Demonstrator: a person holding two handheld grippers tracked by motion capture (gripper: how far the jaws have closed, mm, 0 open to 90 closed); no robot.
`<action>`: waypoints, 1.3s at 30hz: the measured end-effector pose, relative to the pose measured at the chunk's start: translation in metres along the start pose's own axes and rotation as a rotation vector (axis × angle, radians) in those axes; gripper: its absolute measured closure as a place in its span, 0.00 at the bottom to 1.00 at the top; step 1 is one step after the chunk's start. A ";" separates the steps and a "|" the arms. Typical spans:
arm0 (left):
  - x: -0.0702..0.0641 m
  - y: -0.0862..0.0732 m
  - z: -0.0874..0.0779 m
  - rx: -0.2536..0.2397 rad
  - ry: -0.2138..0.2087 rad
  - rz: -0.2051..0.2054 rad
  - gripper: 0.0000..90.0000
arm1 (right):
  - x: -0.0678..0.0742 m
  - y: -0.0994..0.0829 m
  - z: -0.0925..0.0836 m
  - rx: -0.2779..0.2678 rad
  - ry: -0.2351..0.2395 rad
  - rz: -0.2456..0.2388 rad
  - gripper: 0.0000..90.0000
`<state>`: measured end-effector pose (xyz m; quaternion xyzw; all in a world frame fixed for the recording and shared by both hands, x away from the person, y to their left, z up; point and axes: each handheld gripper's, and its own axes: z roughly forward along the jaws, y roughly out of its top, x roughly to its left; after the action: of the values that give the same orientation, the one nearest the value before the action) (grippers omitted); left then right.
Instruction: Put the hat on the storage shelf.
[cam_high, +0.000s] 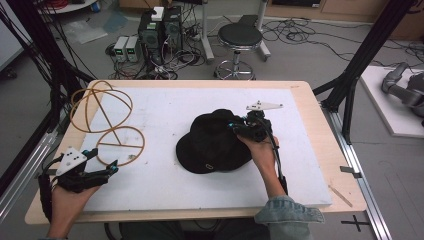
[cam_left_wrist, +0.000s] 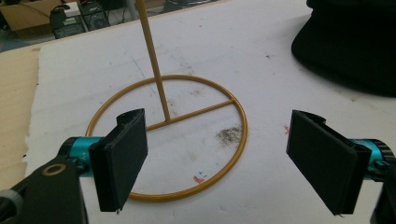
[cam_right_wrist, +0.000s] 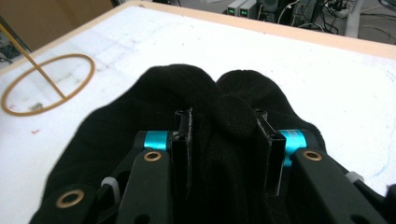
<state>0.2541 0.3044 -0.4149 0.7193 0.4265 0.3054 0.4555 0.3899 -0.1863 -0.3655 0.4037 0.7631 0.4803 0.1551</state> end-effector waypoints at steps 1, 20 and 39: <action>0.000 0.000 0.000 -0.001 0.000 0.000 0.23 | 0.000 0.001 -0.001 -0.008 0.004 0.002 0.74; 0.000 0.001 0.001 -0.008 -0.003 -0.004 0.23 | 0.020 0.045 -0.033 -0.137 0.021 0.001 0.75; -0.001 0.001 0.000 -0.019 -0.006 -0.001 0.23 | 0.040 0.112 -0.063 -0.298 0.144 0.062 0.75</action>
<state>0.2542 0.3028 -0.4142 0.7158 0.4225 0.3069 0.4637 0.3772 -0.1701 -0.2322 0.3640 0.6797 0.6204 0.1435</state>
